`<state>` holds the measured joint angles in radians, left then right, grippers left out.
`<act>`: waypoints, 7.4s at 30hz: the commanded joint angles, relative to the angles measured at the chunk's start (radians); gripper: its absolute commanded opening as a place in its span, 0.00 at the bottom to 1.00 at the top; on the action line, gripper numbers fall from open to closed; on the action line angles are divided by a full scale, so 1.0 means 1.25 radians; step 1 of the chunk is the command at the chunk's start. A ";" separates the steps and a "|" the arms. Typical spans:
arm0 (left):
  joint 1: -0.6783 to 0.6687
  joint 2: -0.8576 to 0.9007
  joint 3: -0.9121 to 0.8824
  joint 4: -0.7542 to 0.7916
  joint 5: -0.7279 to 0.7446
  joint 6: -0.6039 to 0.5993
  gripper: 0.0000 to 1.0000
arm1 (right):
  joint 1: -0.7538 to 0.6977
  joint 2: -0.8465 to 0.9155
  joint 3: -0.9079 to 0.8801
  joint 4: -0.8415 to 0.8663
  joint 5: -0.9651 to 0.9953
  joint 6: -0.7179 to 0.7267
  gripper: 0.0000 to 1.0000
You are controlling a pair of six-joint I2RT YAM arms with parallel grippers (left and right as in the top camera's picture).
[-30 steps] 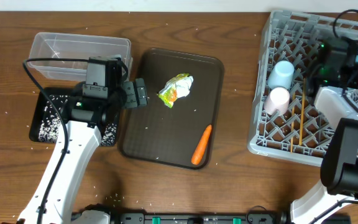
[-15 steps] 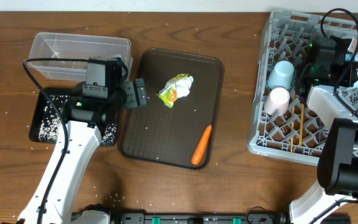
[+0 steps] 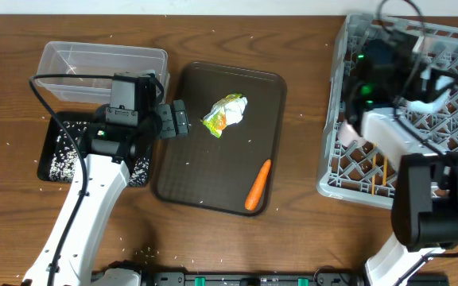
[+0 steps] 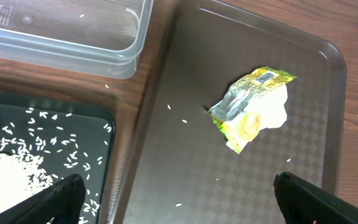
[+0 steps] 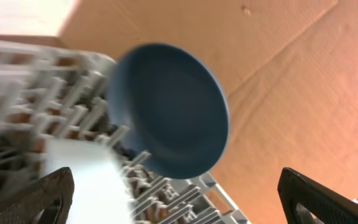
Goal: Sort waste into correct bins and load items into the dishwasher rack
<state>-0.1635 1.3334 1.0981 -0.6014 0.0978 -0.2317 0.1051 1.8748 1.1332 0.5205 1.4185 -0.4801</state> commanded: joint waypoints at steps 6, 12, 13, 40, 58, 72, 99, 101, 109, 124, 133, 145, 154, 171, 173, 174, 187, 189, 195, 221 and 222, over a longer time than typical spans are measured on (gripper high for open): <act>0.004 0.005 0.004 0.000 -0.004 0.001 0.98 | 0.117 0.007 0.008 0.039 -0.001 -0.001 0.99; 0.004 0.005 0.004 0.000 -0.004 0.001 0.98 | 0.213 0.007 0.008 0.039 -0.002 0.038 0.99; 0.004 0.005 0.004 0.000 -0.004 0.001 0.98 | 0.232 0.006 0.008 0.039 -0.005 0.050 0.99; 0.004 0.005 0.004 0.000 -0.004 0.001 0.98 | 0.480 -0.140 -0.009 -0.251 -0.184 0.610 0.99; 0.004 0.005 0.004 0.000 -0.004 0.001 0.98 | 0.037 -0.533 -0.012 -0.981 -1.309 0.643 0.99; 0.004 0.005 0.004 0.000 -0.004 0.001 0.98 | 0.190 -0.388 -0.013 -0.951 -1.252 0.659 0.99; -0.163 0.126 0.004 -0.036 0.166 0.143 0.99 | 0.129 -0.330 -0.013 -0.849 -1.168 0.690 0.99; -0.219 0.146 0.004 -0.046 0.164 0.153 0.98 | 0.091 -0.330 -0.013 -0.850 -1.169 0.702 0.99; -0.401 0.255 0.003 -0.050 0.057 0.153 0.93 | 0.013 -0.330 -0.013 -0.874 -1.228 0.704 0.99; -0.432 0.317 0.006 -0.042 0.120 0.282 0.88 | 0.013 -0.330 -0.013 -0.889 -1.224 0.703 0.99; -0.435 0.326 0.006 -0.051 0.187 0.390 0.86 | 0.013 -0.330 -0.013 -0.901 -1.225 0.704 0.99; -0.494 0.405 0.083 -0.117 0.126 0.401 0.70 | 0.013 -0.330 -0.013 -0.901 -1.225 0.704 0.99; -0.521 0.495 0.179 -0.198 0.080 0.397 0.56 | 0.013 -0.330 -0.013 -0.920 -1.224 0.703 0.99; -0.522 0.497 0.179 -0.201 0.076 0.385 0.16 | 0.013 -0.330 -0.013 -0.932 -1.216 0.701 0.99; -0.525 0.499 0.179 -0.201 0.076 0.385 0.25 | 0.013 -0.330 -0.013 -0.932 -1.216 0.700 0.99; -0.527 0.499 0.179 -0.200 0.073 0.385 0.31 | 0.013 -0.330 -0.013 -0.932 -1.216 0.701 0.99; -0.559 0.518 0.184 -0.200 0.031 0.385 0.61 | 0.013 -0.330 -0.013 -0.933 -1.216 0.700 0.99; -0.559 0.529 0.191 -0.205 0.025 0.385 0.61 | 0.013 -0.330 -0.013 -0.930 -1.216 0.700 0.99; -0.559 0.604 0.269 -0.275 0.020 0.381 0.61 | 0.013 -0.330 -0.013 -0.925 -1.216 0.700 0.99; -0.558 0.621 0.356 -0.374 -0.011 0.364 0.11 | 0.013 -0.330 -0.013 -0.935 -1.216 0.685 0.99; -0.557 0.617 0.359 -0.375 -0.011 0.364 0.10 | 0.013 -0.330 -0.013 -0.935 -1.216 0.685 0.99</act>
<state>-0.8593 2.1139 1.5120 -1.0611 0.0975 0.2329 0.1268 1.4624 1.1172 -0.6468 -0.1040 0.3859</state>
